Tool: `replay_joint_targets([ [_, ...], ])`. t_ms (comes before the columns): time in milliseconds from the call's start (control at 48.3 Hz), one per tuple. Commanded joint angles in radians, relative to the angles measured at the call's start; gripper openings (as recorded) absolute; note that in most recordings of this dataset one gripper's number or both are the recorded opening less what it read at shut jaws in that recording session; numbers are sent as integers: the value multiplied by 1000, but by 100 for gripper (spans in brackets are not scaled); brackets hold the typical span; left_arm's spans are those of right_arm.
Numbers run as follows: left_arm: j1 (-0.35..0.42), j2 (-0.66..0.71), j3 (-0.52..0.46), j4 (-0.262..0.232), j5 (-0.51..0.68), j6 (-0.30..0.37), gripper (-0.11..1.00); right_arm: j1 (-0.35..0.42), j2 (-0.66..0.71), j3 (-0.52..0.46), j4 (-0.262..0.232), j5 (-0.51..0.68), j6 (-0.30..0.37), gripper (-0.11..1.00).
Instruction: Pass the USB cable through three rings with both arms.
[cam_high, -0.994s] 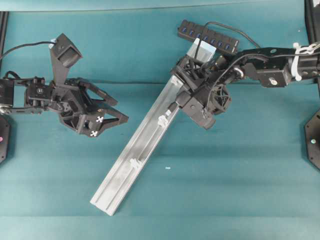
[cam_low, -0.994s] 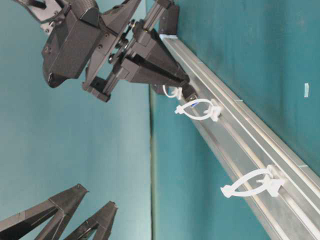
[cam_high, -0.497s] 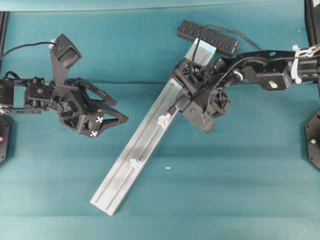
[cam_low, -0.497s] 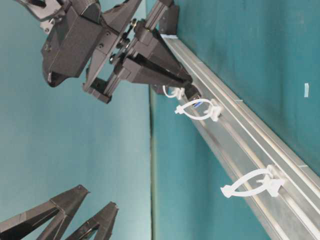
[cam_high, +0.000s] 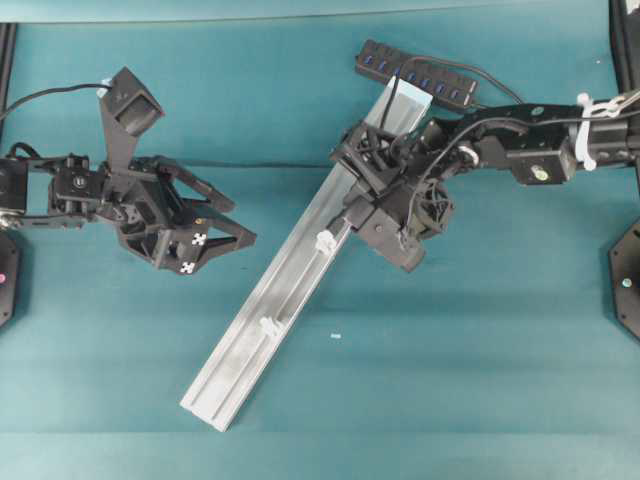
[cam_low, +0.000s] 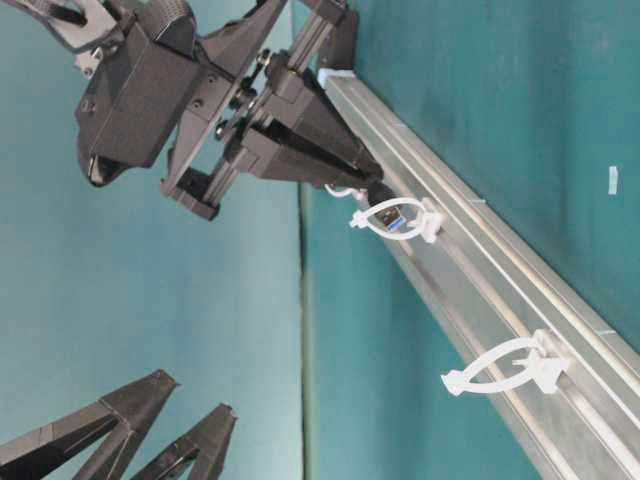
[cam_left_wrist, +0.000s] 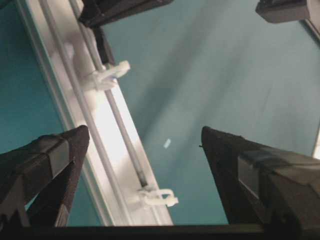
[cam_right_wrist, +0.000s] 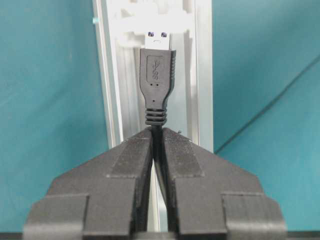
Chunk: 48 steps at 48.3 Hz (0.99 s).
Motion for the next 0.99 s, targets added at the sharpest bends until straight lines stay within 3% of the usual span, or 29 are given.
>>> replay_joint_targets([
  [0,-3,-12,-14,5,-8,-2,97,23,5,-8,2,0,9,9],
  [393,-3,-12,-14,5,-11,-2,97,49,14,-32,29,-12,12,9],
  [725,-46,43,-18,5,-18,-49,97,67,17,-48,34,11,12,9],
  [973,-46,129,-21,5,-170,-58,97,75,18,-51,40,6,12,9],
])
